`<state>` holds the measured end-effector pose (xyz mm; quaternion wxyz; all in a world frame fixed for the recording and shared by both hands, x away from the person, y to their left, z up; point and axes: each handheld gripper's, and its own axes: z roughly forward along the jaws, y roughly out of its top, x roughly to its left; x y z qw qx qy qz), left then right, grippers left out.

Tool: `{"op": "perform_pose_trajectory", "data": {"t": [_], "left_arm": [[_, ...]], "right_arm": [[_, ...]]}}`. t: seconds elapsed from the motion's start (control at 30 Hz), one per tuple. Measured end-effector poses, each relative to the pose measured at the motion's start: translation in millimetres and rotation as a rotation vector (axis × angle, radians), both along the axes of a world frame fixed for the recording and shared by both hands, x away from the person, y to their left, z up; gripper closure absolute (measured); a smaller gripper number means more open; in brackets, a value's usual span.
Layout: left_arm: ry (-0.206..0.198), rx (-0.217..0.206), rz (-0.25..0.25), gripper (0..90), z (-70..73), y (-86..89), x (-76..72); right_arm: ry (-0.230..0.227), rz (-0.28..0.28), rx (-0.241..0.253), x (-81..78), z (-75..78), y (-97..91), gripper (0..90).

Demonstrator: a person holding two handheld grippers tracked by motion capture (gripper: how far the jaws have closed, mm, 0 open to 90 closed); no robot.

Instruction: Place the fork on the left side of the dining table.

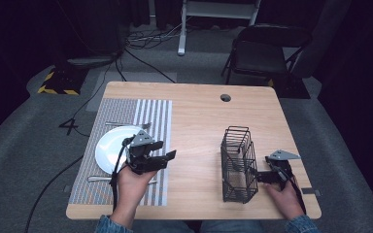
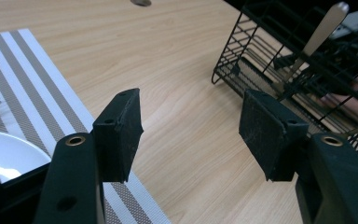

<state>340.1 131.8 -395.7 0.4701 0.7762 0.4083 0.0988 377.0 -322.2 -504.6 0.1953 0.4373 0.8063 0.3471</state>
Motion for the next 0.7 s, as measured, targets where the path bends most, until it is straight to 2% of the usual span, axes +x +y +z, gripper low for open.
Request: {"op": "perform_pose_trajectory", "data": {"t": [0.17, 0.4, 0.53, 0.7], "left_arm": [[-0.016, 0.056, -0.003, 38.9, -18.8, -13.9, 1.3], [0.023, 0.081, -0.032, 39.0, -42.6, -29.8, 4.9], [0.031, 0.143, -0.03, 39.0, -56.0, -39.6, 7.1], [0.055, 0.173, -0.052, 38.7, -67.2, -49.2, 7.7]], "right_arm": [[0.001, 0.001, 0.0, -0.1, 0.0, -0.1, 12.7], [0.0, 0.004, 0.001, -0.3, 0.0, -0.3, 12.8], [-0.001, 0.005, 0.0, -0.5, 0.0, -0.5, 12.9], [-0.001, 0.006, 0.001, -0.8, 0.0, -0.6, 13.1]]}}
